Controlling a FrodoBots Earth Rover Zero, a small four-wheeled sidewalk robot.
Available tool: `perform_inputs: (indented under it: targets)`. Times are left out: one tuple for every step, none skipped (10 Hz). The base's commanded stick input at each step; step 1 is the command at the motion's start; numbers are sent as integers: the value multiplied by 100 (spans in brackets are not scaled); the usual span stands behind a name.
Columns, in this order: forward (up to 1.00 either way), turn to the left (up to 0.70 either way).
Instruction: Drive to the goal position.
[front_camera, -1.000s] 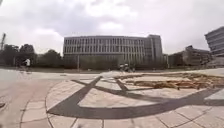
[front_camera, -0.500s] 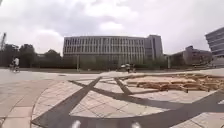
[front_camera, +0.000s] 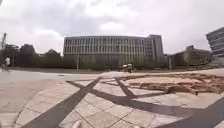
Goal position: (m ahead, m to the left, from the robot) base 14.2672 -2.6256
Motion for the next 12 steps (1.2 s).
perform_inputs:
  targets:
    - [70,3]
    - [70,15]
    - [70,21]
    - [70,9]
    - [70,4]
    - [70,2]
    - [70,0]
    - [70,0]
    - [70,2]
    - [70,2]
    - [70,1]
    - [70,0]
